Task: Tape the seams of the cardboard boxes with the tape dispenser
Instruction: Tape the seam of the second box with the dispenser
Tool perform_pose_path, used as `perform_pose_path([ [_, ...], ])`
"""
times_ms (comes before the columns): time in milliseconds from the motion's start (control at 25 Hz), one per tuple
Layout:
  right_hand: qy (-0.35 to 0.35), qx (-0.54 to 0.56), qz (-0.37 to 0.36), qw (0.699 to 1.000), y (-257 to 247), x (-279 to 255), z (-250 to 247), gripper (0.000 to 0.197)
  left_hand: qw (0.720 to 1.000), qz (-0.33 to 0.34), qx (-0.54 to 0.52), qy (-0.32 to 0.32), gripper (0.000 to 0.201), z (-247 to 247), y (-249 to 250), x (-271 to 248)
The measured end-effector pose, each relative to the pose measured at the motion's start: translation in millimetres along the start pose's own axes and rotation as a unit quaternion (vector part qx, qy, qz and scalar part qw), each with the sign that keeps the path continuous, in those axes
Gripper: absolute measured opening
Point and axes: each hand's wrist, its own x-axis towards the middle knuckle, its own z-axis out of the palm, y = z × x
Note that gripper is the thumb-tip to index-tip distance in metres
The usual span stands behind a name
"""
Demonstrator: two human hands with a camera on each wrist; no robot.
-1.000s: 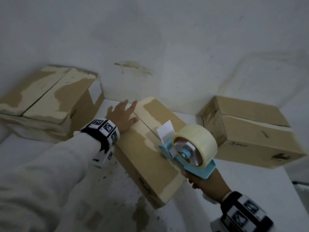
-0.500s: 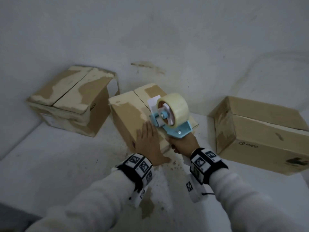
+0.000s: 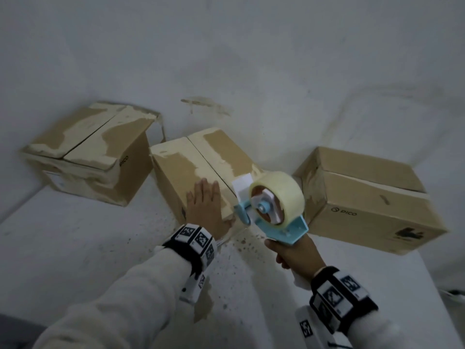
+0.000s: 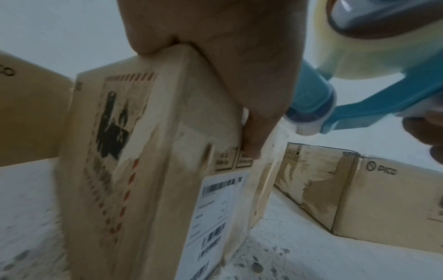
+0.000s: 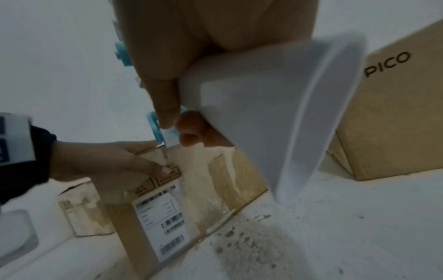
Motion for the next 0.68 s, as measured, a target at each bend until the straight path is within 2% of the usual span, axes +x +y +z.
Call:
perform_pose_path([
  [80,-0.020,0.034,-0.002,0.999,4.9,0.6,-2.5,0.020,0.999,0.051,0.002,0.010,0.094,-1.8,1.9,4.9],
  [200,-0.055,0.054,-0.014,0.997,3.0,2.8,-5.0,0.021,0.976,0.206,0.063,0.011,0.076,-10.6,1.2,16.3],
  [240,-0.059,0.043,-0.018,0.997,2.0,4.4,-7.5,0.023,0.967,0.240,0.085,0.002,0.067,-13.8,-0.1,18.7],
  [360,-0.067,-0.052,-0.050,0.995,-0.9,13.4,-17.7,0.024,0.956,0.266,0.125,-0.007,0.038,-18.6,-2.0,16.4],
  [440,-0.084,-0.081,-0.059,0.991,-2.0,16.0,-16.4,0.018,0.958,0.260,0.123,-0.011,0.031,-18.7,-1.9,14.0],
  [520,-0.082,-0.029,-0.044,0.995,-1.3,12.8,-10.9,0.012,0.956,0.267,0.126,-0.003,0.037,-15.4,-3.2,19.1],
  [600,-0.075,0.009,-0.046,0.996,0.7,8.0,-9.2,0.015,0.955,0.267,0.131,-0.012,0.058,-9.0,-5.0,26.2],
  [680,-0.082,0.017,-0.048,0.995,7.6,-0.1,-13.7,0.019,0.955,0.260,0.142,-0.024,0.069,-3.0,-5.5,28.5],
])
